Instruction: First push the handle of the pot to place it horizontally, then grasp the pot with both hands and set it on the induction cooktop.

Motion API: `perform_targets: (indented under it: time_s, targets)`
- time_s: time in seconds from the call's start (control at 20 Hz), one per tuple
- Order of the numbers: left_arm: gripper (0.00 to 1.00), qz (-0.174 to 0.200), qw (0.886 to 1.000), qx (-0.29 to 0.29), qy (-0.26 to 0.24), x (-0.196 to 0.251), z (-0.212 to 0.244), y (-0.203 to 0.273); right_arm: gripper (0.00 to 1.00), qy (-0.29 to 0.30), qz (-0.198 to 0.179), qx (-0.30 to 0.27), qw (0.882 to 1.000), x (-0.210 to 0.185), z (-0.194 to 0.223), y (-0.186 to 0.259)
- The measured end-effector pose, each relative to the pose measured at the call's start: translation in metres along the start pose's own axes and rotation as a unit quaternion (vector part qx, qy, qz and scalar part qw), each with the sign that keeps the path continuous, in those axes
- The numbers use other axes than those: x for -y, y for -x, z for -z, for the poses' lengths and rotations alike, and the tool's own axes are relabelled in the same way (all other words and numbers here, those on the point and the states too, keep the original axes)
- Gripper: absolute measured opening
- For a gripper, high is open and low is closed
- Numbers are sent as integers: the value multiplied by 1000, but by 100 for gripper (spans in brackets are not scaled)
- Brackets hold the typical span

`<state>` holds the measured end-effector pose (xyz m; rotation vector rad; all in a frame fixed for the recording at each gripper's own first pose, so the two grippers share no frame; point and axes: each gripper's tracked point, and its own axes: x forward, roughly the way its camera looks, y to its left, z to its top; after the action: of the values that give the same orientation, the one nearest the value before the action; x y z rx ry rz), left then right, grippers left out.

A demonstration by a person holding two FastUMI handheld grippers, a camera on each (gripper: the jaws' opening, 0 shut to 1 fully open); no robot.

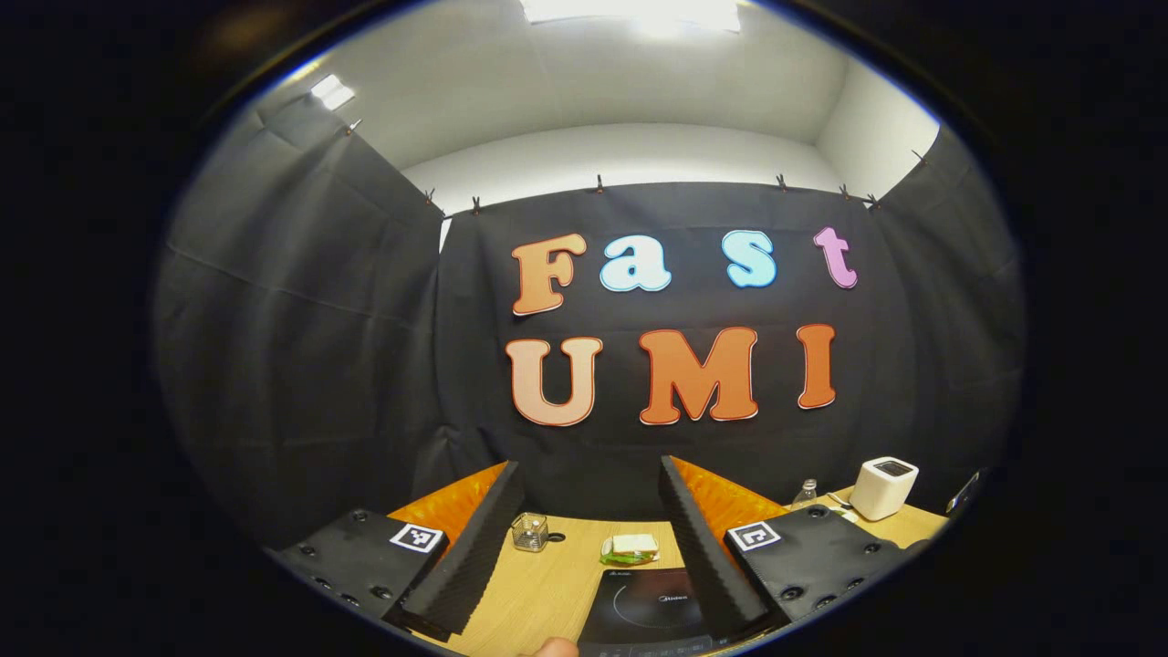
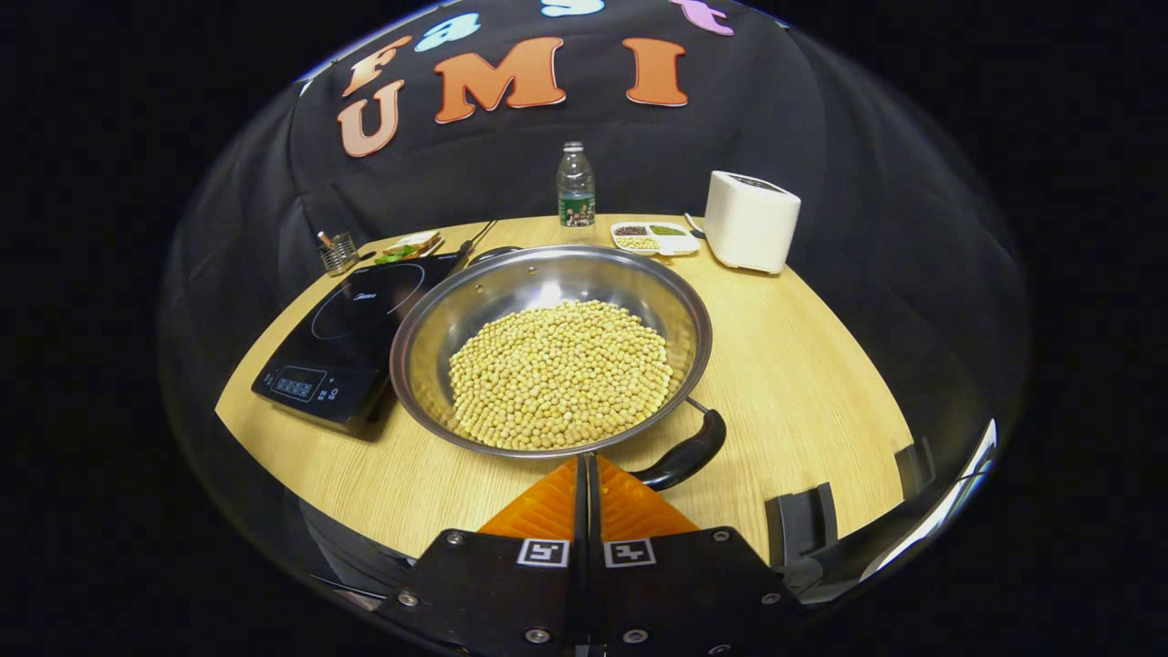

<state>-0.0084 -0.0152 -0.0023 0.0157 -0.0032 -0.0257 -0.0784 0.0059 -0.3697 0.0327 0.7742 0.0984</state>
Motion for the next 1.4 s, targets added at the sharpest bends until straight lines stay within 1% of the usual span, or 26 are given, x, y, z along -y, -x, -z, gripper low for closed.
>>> perform_targets:
  time_s: [0.05, 0.55, 0.9, 1.1, 1.4]
  targets:
    - [98, 0, 1000, -2, 2, 0, 2, 0, 0, -1, 4, 1, 1000, 6, 0, -2]
    - [99, 9, 1000, -22, 6, 15, 31, -13, 0, -36, 25, 3, 999, 42, -12, -16]
    - [98, 6, 999, -27, 16, 19, 46, -18, 0, -59, 38, 9, 998, 64, -25, -29]
    - [98, 6, 999, -34, 8, 26, 61, -21, 0, -68, 42, 14, 997, 75, -34, -37]
    - [96, 22, 998, -51, 10, 43, 82, -26, 0, -78, 43, 17, 996, 86, -46, -48]
